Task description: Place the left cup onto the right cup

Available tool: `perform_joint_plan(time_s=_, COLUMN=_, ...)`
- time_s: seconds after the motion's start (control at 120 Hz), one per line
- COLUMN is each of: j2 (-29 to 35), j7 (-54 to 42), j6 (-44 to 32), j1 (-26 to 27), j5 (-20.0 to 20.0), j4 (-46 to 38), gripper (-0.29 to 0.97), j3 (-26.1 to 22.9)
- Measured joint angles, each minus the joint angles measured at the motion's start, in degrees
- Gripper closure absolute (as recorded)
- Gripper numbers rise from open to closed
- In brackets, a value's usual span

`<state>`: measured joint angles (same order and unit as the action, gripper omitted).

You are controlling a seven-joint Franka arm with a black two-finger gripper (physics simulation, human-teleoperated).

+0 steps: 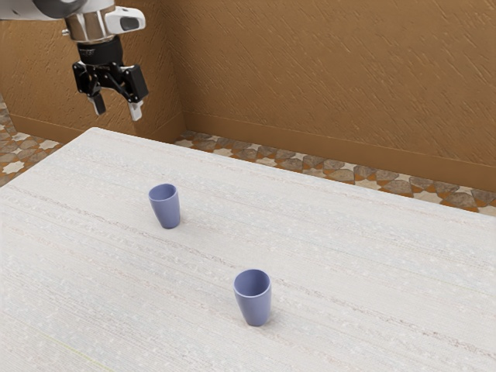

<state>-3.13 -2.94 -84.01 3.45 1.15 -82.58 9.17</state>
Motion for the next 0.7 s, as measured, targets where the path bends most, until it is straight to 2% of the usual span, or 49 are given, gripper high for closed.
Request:
perform_joint_plan(time_s=0.333, j2=0.0, j7=0.0, j6=-0.3, j1=0.2, j5=-0.1, j4=-0.4, gripper=0.0, j3=0.4)
perform_joint_plan(time_s=0.7, j2=-0.4, j7=-0.1, j6=-2.5, j1=-0.3, j5=-0.5, j4=-4.1, gripper=0.0, j3=4.2)
